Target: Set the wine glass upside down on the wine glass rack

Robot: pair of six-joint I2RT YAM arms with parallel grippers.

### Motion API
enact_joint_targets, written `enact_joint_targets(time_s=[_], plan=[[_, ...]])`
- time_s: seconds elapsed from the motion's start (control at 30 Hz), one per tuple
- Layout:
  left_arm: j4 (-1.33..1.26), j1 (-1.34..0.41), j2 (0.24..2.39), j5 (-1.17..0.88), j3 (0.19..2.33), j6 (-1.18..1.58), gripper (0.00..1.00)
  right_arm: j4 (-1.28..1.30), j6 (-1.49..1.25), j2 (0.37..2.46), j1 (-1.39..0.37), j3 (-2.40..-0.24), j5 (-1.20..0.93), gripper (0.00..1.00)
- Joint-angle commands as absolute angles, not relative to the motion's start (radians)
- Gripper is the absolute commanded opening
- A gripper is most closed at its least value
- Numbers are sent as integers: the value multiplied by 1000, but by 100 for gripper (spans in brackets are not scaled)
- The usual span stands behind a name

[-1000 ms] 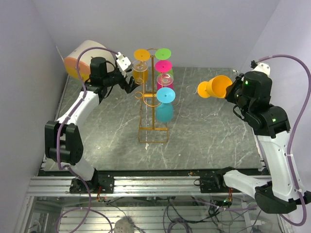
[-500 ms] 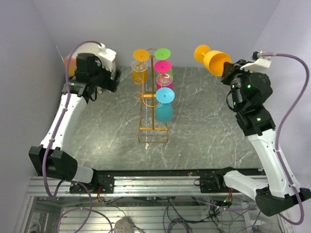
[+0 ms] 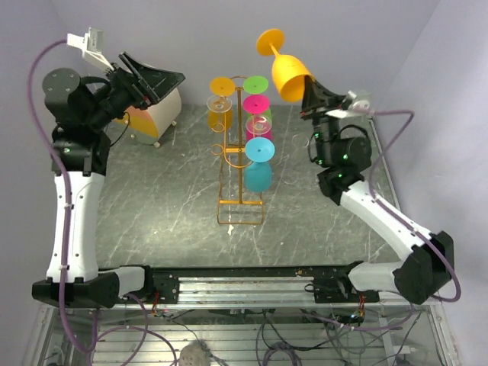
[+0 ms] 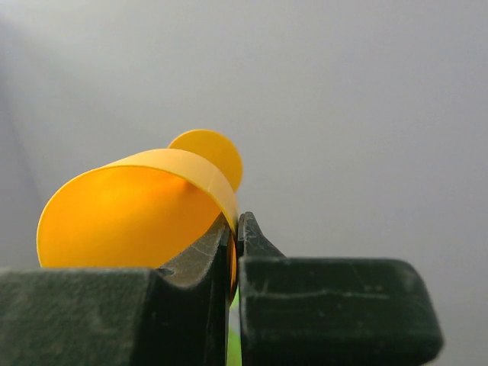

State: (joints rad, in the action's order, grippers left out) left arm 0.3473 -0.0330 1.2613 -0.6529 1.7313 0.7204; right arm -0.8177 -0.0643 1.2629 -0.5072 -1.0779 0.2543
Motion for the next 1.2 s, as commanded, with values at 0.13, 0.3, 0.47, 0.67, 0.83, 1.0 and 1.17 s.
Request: enact_joint_targets(time_s=[0.13, 0.3, 0.47, 0.67, 0.83, 1.0, 1.17], plan=[[-254, -15, 1335, -863, 1532, 1651, 94, -1541, 410, 1405, -804, -1034, 190, 0], [-208, -20, 1356, -792, 1574, 1652, 94, -1536, 601, 1484, -956, -1106, 203, 0], [-264, -19, 1365, -771, 1553, 1690, 98, -1545, 605, 1563, -992, -1175, 229, 0], [-302, -24, 1352, -792, 1566, 1685, 84, -1575, 699, 1680, -1039, -1273, 318, 0], [-269, -24, 1348, -789, 1582, 1650, 84, -1562, 703, 1730, -1066, -1316, 325, 0], [-243, -24, 1350, -779, 1594, 1614, 81, -1553, 717, 1752, -1078, -1338, 330, 0], [-254, -25, 1341, -762, 1576, 1564, 70, -1571, 719, 1786, -1088, -1358, 341, 0]])
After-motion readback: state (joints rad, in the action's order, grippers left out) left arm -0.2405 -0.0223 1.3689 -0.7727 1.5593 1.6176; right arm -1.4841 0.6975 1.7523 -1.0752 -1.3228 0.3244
